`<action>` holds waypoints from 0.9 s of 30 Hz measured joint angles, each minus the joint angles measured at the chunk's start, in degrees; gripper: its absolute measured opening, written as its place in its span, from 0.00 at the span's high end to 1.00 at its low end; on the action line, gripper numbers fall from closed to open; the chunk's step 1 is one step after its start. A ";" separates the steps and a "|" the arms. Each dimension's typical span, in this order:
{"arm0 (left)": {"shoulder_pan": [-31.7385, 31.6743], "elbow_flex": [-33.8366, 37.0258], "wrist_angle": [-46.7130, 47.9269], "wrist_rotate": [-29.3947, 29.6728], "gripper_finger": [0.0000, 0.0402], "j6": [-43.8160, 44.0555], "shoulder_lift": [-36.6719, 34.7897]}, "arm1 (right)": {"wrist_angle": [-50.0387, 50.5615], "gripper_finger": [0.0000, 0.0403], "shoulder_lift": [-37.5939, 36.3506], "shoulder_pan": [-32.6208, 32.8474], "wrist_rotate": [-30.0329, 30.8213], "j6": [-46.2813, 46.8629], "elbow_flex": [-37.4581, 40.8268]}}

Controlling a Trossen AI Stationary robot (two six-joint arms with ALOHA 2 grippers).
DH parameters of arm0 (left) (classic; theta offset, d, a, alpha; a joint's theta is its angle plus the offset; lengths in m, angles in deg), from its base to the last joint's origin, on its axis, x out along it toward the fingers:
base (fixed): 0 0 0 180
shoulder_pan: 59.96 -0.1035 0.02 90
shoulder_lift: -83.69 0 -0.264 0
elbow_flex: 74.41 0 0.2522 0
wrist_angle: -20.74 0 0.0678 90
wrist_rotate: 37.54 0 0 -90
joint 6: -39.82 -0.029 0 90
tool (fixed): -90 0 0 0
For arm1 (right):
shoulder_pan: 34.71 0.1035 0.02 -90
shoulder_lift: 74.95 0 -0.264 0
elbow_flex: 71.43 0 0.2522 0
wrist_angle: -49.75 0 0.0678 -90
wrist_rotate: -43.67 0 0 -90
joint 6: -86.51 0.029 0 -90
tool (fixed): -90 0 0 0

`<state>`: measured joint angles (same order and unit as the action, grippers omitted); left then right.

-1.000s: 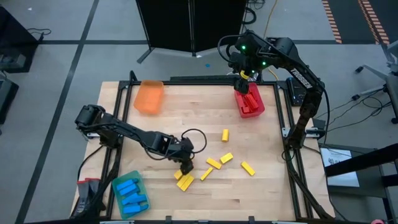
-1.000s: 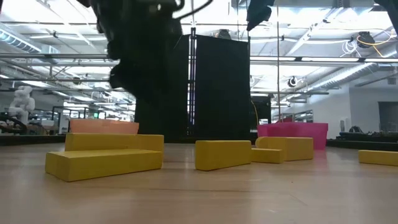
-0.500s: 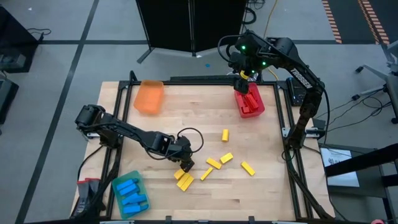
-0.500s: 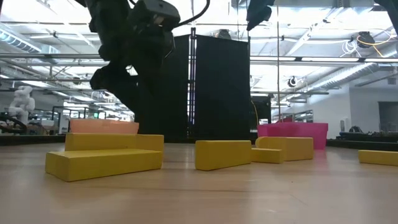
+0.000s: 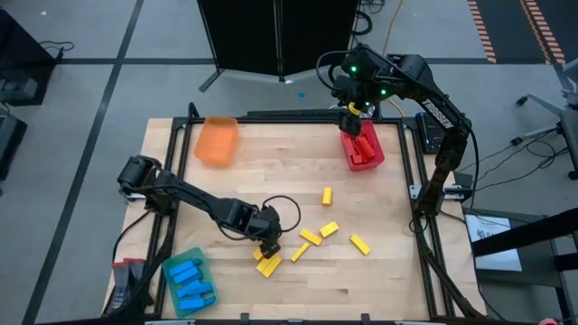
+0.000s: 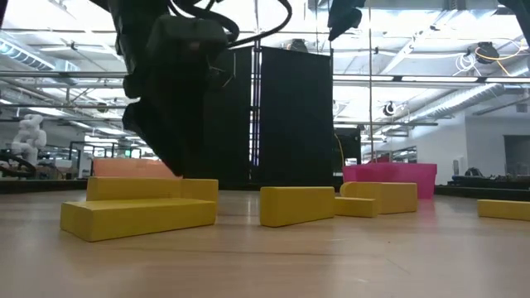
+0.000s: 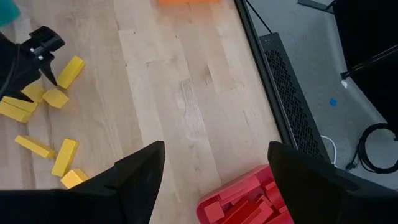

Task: Sort blocks
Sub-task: Put the yellow block into the orange transparent bin

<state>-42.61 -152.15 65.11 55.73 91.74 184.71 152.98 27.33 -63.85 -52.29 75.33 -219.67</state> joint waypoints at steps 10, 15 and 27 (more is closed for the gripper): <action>-1.64 -1.14 0.95 1.36 0.35 -1.81 1.00 | 0.01 0.30 0.01 -0.02 -0.09 0.00 0.00; -1.63 -1.14 0.51 0.50 0.35 -1.87 1.00 | 0.11 0.30 0.01 0.00 -0.09 -0.05 0.00; -1.44 -1.21 -2.35 -1.41 0.35 -1.67 7.17 | 0.41 0.30 0.01 0.00 -0.11 -1.03 0.00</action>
<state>-44.05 -153.36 62.76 54.31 90.06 191.88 153.39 27.35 -63.85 -52.40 74.30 -219.67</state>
